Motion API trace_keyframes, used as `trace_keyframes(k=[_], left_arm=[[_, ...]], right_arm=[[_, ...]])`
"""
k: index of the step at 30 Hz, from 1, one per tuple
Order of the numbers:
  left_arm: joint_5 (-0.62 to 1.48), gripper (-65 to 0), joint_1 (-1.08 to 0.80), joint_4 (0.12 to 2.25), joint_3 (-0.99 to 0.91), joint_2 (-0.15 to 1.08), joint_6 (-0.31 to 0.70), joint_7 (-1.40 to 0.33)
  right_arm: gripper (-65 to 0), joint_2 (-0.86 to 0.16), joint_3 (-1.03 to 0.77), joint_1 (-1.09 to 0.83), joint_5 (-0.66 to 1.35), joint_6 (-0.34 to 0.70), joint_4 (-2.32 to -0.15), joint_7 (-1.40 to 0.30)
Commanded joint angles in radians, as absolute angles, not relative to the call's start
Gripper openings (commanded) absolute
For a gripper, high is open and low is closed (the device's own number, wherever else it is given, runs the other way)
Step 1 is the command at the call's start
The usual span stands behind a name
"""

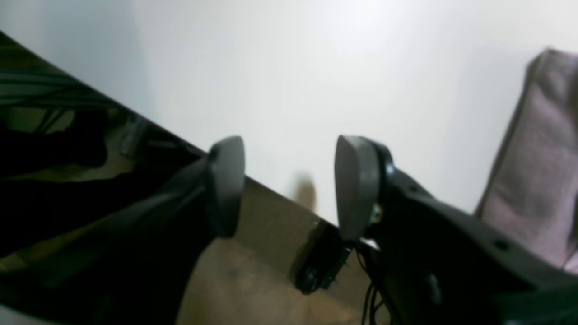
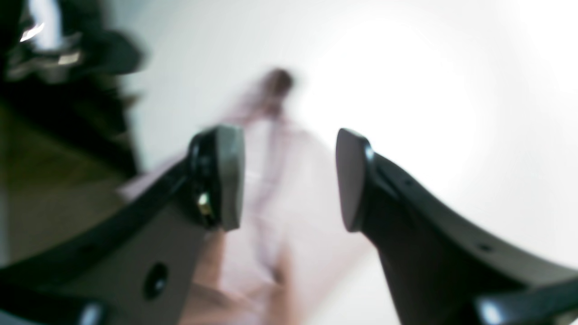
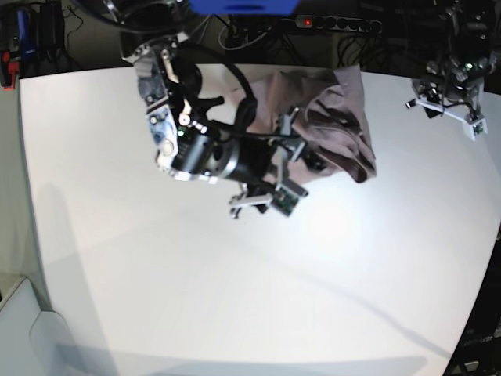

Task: Layout the t-shirt on the table in an organized manner, then fold the t-shirt properly
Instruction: 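Press and tuck the folded bundle with the right gripper, left gripper withdrawing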

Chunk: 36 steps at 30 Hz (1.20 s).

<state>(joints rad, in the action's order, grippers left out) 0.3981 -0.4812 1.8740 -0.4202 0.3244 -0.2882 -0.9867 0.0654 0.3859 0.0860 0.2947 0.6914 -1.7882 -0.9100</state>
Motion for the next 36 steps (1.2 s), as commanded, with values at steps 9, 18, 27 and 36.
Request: trace_keyframes(k=[9,18,27,36], left_arm=[[0.397,-33.4,-0.456,1.867,-0.427,0.349,-0.294,-0.981],[0.397,-33.4,-0.44,1.862,-0.426,0.351,-0.294,-0.981],[0.397,-33.4,-0.44,1.862,-0.426,0.352,-0.294,-0.981],[0.406,-33.3,-0.455,1.873,-0.427,0.352,-0.294,-0.981]], right_arm=[[-64.4,0.031,0.348,0.024,0.314,0.698,-1.718,-0.88],[-64.5,0.018,0.572,-0.021,0.314,0.698,-1.701,-0.888],[-64.6,-0.073,0.825,0.012,0.317,0.698,-1.851,-0.889],[-64.6,-0.019,0.595,0.039,0.315,0.698,-1.771,-0.88]])
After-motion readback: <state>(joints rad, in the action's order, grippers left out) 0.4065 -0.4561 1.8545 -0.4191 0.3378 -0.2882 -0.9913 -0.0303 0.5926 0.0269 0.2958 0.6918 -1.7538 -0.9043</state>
